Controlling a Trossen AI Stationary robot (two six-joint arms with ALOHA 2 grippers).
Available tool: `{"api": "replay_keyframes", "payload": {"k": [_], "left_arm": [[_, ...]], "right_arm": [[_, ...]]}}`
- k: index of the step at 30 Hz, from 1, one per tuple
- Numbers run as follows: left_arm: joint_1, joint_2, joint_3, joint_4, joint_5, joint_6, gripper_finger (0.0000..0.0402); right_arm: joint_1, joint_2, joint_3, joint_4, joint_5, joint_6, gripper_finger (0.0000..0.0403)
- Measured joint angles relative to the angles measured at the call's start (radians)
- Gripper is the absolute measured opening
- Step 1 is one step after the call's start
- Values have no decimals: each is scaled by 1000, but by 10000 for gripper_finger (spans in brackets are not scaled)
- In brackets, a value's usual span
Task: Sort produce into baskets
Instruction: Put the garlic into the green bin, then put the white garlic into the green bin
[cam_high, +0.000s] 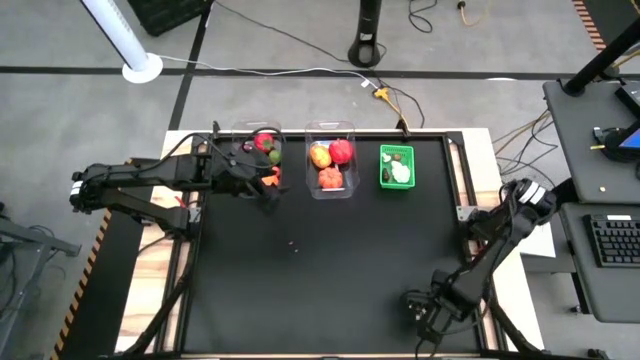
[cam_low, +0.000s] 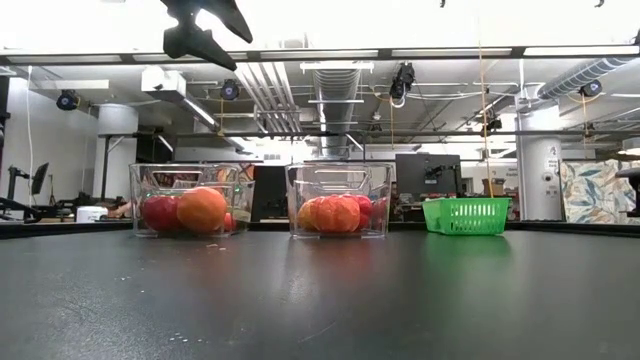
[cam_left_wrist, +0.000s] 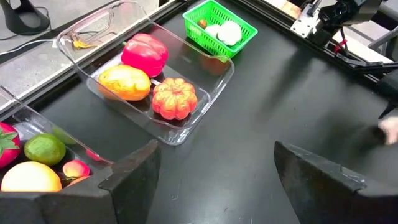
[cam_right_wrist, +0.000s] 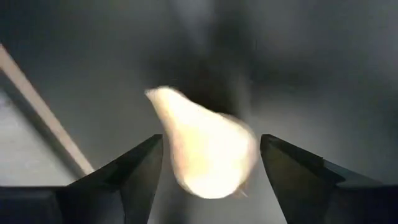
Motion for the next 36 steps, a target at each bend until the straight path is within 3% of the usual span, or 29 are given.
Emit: {"api": "replay_keyframes", "payload": {"k": [6, 11, 21, 26, 33, 36], "left_arm": [[0, 0, 0, 1, 0, 0, 292], [0, 0, 0, 1, 1, 4, 292], [0, 0, 0, 0, 0, 11, 292], [0, 0, 0, 0, 0, 20, 292], [0, 0, 0, -1, 0, 27, 292], [0, 0, 0, 0, 0, 36, 292]], "right_arm": [[-1, 65, -9, 12, 8, -1, 253], [-1, 86, -8, 36, 10, 19, 220], [-8, 30, -9, 35, 18, 95, 88], [-18, -20, -9, 9, 73, 136, 21], [-66, -125, -9, -55, 118, 230, 13], [-81, -176, -17, -56, 23, 255, 17]]}}
